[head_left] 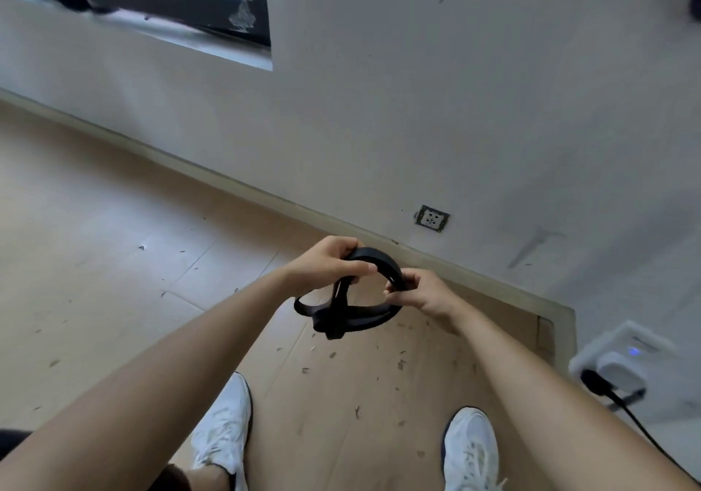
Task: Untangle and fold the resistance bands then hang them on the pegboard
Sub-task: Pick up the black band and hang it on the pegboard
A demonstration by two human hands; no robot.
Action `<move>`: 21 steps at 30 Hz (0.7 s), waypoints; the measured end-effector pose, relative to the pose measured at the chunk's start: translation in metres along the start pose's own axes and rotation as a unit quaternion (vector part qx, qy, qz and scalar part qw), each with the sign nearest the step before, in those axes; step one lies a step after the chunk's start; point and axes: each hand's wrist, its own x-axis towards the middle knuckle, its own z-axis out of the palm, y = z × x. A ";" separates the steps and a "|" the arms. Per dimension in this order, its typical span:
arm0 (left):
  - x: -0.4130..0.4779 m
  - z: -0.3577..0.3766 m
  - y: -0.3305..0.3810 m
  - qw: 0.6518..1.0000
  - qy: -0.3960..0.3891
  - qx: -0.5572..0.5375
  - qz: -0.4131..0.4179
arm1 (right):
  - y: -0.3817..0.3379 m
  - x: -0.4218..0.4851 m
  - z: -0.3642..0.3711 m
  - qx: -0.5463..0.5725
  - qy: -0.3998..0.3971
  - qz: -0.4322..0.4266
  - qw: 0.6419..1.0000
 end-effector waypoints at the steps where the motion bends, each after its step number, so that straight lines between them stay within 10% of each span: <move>1: -0.003 -0.005 0.002 1.000 0.007 0.001 0.003 | -0.004 -0.001 -0.001 0.019 0.003 -0.003 1.000; 13: -0.004 -0.007 0.051 0.975 -0.064 0.211 0.003 | -0.122 -0.017 -0.053 -0.001 0.124 -0.141 0.982; 21: 0.012 -0.019 0.152 0.988 0.036 0.111 0.104 | -0.195 -0.059 -0.129 -0.022 0.126 -0.168 0.977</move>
